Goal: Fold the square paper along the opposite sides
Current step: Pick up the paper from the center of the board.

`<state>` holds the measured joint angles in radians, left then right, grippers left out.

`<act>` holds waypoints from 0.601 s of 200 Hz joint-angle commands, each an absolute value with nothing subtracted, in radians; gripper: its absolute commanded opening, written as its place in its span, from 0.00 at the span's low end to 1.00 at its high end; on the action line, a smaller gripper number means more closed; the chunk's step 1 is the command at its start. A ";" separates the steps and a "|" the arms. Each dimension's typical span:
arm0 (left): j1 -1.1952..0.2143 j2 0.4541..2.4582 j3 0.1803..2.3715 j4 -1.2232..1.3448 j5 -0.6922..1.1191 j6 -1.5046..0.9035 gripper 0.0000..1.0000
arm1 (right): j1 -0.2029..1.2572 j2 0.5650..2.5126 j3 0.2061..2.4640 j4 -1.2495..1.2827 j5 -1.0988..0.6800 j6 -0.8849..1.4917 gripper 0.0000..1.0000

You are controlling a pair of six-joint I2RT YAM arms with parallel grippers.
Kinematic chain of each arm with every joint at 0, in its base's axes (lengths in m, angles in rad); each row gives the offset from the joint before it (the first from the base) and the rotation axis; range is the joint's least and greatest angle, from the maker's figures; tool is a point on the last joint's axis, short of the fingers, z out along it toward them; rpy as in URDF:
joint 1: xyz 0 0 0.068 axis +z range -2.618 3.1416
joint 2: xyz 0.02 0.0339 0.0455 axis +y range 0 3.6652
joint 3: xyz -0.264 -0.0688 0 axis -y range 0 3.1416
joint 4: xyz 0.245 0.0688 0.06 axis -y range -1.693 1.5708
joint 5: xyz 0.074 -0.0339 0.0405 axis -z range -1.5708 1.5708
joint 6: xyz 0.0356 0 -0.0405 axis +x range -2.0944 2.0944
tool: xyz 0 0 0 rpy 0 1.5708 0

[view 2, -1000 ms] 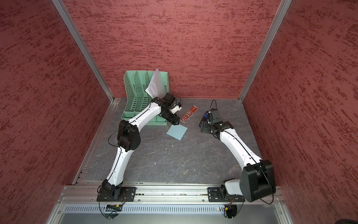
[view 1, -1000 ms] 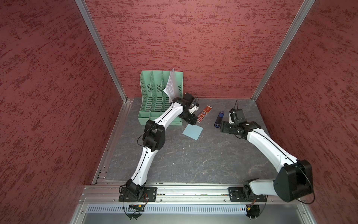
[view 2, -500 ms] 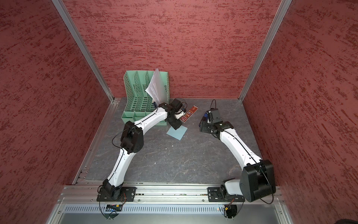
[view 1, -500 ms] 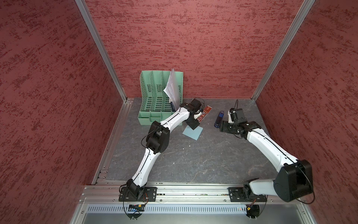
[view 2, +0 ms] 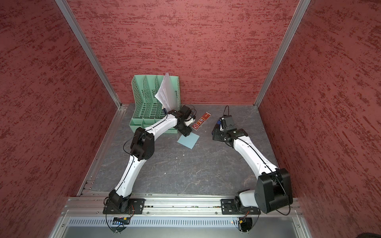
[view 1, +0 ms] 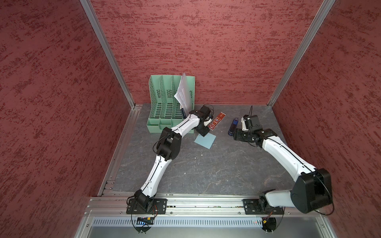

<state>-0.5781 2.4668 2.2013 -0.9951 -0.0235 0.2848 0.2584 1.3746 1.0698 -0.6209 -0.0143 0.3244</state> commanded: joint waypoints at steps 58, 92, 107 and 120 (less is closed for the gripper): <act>-0.578 2.530 2.249 -1.014 -0.016 0.301 0.62 | 0.252 1.377 1.073 -0.597 -0.046 0.311 0.58; -0.568 2.551 2.266 -1.014 -0.004 0.299 0.59 | 0.252 1.372 1.071 -0.598 -0.054 0.303 0.57; -0.566 2.553 2.271 -1.015 0.005 0.299 0.57 | 0.252 1.370 1.071 -0.598 -0.055 0.301 0.55; -0.562 2.554 2.272 -1.016 0.013 0.299 0.54 | 0.252 1.368 1.072 -0.600 -0.055 0.298 0.53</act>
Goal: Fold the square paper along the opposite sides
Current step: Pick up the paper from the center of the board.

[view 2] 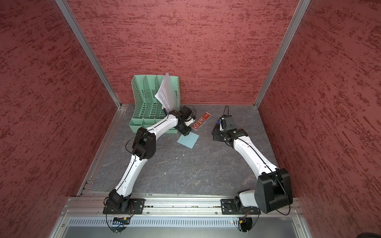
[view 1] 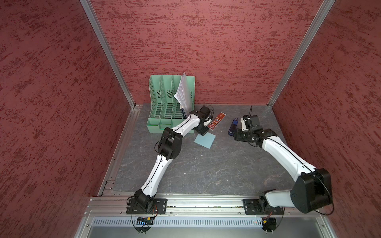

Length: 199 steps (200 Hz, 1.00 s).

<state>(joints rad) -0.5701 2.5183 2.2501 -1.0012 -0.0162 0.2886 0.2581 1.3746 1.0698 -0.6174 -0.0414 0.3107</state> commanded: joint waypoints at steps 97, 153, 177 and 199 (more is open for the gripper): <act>-0.561 2.543 2.260 -1.034 0.035 0.290 0.22 | 0.252 1.370 1.066 -0.606 -0.063 0.286 0.34; -0.555 2.530 2.254 -1.029 0.044 0.277 0.02 | 0.252 1.365 1.058 -0.602 -0.071 0.278 0.29; -0.550 2.514 2.248 -1.026 0.050 0.270 0.00 | 0.253 1.348 1.051 -0.595 -0.073 0.270 0.31; -0.550 2.484 2.240 -1.027 0.057 0.254 0.00 | 0.252 1.310 1.039 -0.580 -0.107 0.252 0.40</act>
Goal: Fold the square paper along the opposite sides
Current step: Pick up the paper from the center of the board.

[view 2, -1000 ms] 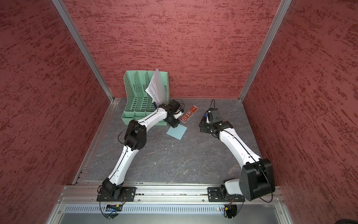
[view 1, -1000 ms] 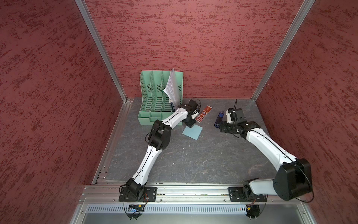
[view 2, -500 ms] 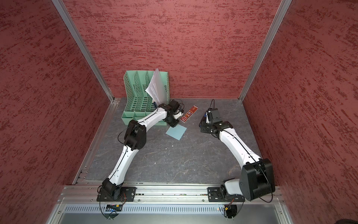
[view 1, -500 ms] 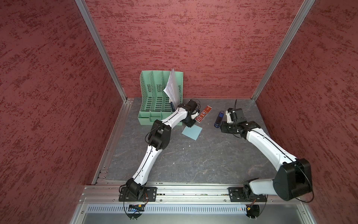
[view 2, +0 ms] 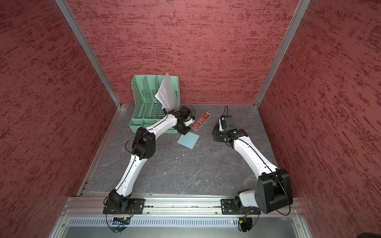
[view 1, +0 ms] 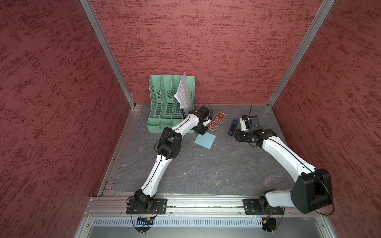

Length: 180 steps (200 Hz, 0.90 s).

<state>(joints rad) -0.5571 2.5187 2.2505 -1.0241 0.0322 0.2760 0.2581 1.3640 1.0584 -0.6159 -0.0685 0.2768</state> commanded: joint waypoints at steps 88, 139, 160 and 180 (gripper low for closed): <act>-0.598 2.096 2.118 -1.007 0.050 0.145 0.00 | 0.242 0.948 0.818 -0.259 -0.362 0.224 0.95; -0.684 1.915 2.120 -1.056 0.020 0.147 0.00 | 0.214 0.951 0.786 -0.084 -0.562 0.197 0.93; -0.710 1.846 2.120 -1.066 0.023 0.142 0.00 | 0.199 0.960 0.778 -0.010 -0.648 0.184 0.93; -0.723 1.778 2.107 -1.062 0.042 0.135 0.00 | 0.168 0.970 0.764 -0.010 -0.648 0.184 0.93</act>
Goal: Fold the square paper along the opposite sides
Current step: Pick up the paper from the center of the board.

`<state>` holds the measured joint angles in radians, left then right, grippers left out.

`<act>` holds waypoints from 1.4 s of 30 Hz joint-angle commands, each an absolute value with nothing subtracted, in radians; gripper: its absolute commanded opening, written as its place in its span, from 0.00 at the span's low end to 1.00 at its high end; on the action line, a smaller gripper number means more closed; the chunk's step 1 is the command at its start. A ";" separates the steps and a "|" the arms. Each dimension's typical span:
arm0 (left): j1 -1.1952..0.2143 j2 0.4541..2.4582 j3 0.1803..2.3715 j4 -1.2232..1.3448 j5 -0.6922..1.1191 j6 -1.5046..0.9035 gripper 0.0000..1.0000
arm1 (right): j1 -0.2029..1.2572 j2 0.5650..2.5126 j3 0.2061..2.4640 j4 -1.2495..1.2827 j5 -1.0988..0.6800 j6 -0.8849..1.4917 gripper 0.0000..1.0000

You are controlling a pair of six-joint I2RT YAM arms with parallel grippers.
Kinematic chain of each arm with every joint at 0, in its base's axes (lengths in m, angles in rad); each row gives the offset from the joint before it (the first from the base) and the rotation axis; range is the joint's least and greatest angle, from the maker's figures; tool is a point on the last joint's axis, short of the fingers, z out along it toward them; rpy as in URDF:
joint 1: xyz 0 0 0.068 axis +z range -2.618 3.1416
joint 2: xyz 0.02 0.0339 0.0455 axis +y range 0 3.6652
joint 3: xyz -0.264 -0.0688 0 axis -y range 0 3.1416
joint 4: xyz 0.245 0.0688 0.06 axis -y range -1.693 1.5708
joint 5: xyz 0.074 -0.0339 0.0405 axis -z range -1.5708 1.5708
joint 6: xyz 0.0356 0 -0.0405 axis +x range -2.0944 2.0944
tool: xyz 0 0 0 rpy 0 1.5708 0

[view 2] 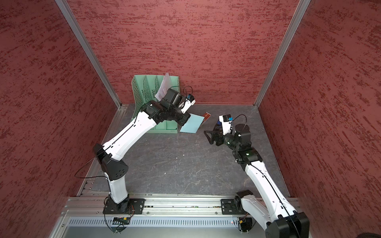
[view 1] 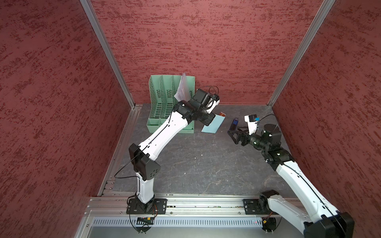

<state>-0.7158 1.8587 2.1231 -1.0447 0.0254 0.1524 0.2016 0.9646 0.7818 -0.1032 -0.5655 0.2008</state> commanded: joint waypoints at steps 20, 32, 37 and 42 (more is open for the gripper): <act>-0.736 1.516 1.943 -0.909 0.223 0.076 0.00 | 0.014 1.271 0.704 1.194 -1.356 0.919 0.93; -0.745 1.523 1.894 -0.794 0.253 0.038 0.00 | 0.025 1.337 0.765 1.379 -1.363 1.107 0.82; -0.746 1.526 1.903 -0.764 0.293 0.025 0.00 | 0.025 1.309 0.782 1.242 -1.353 1.015 0.78; -0.752 1.538 1.914 -0.759 0.318 0.017 0.00 | 0.025 1.274 0.802 1.107 -1.346 0.918 0.77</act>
